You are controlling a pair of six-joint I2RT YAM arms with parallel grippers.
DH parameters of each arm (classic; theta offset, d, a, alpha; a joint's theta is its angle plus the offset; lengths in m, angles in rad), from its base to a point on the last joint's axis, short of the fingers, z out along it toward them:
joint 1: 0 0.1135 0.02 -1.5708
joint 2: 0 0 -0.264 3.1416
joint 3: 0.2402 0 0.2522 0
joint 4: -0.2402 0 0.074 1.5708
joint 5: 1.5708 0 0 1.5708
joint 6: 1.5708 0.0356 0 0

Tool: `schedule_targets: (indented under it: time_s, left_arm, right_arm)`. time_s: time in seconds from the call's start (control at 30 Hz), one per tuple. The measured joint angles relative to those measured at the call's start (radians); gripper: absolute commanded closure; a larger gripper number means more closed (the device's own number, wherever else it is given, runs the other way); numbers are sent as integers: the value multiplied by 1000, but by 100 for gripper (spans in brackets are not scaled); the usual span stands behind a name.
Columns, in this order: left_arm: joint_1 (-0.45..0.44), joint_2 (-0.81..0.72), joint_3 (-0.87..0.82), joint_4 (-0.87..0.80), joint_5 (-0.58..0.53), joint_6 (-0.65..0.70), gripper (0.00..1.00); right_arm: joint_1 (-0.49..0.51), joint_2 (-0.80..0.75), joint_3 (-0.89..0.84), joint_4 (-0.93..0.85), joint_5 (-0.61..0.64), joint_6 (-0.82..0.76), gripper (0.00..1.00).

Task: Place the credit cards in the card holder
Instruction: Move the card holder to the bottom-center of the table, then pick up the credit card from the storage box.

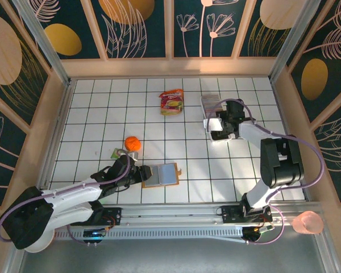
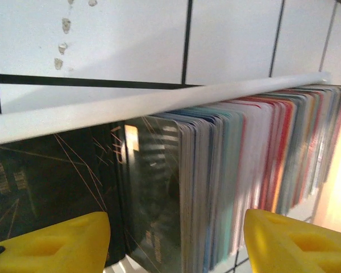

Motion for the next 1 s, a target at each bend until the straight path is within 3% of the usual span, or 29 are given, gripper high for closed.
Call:
schedule_targets:
  time_s: [0.1, 0.63, 0.83, 1.0]
  left_arm:
    - [0, 2, 3, 0, 0, 0, 53]
    - [0, 2, 3, 0, 0, -1, 57]
    - [0, 2, 3, 0, 1, -1, 58]
    - [0, 3, 3, 3, 2, -1, 59]
  right_arm:
    - [9, 30, 5, 6, 1, -5, 38]
    - [29, 42, 12, 51, 20, -41, 68]
    - [29, 42, 22, 48, 30, -44, 75]
    - [29, 41, 22, 47, 30, -44, 75]
